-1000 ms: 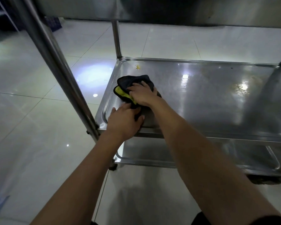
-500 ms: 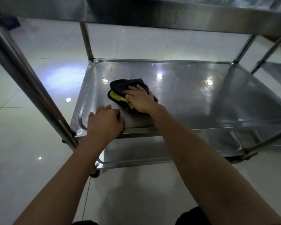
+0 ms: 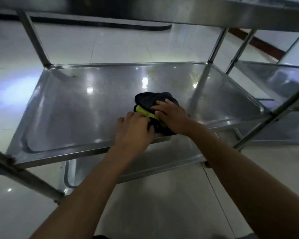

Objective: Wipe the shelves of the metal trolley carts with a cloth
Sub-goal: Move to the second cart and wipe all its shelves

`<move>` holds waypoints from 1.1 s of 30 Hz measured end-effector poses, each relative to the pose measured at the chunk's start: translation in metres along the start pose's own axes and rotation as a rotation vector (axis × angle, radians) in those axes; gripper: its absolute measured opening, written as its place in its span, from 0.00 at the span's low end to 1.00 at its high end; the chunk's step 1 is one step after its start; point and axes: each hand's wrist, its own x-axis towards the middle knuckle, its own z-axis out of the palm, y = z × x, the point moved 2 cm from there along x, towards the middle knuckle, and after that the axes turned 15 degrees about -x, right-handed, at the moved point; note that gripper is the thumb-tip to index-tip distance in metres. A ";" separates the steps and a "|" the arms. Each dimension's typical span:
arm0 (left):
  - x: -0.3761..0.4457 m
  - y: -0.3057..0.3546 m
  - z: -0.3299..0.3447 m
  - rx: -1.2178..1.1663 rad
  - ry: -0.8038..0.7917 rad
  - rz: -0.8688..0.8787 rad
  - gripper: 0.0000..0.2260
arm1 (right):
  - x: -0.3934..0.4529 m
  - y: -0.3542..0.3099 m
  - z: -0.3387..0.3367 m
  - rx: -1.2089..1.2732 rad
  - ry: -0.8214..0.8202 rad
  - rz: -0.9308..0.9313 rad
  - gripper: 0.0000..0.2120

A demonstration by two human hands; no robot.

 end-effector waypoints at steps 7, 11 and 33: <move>0.042 0.031 0.026 0.009 0.165 -0.044 0.09 | 0.014 0.050 0.019 0.016 0.064 -0.134 0.23; 0.051 0.050 0.035 0.014 0.159 -0.177 0.04 | 0.003 0.069 0.021 0.128 0.014 -0.164 0.23; 0.039 0.082 0.055 0.085 0.230 -0.246 0.11 | -0.014 0.082 0.014 0.215 0.061 -0.181 0.21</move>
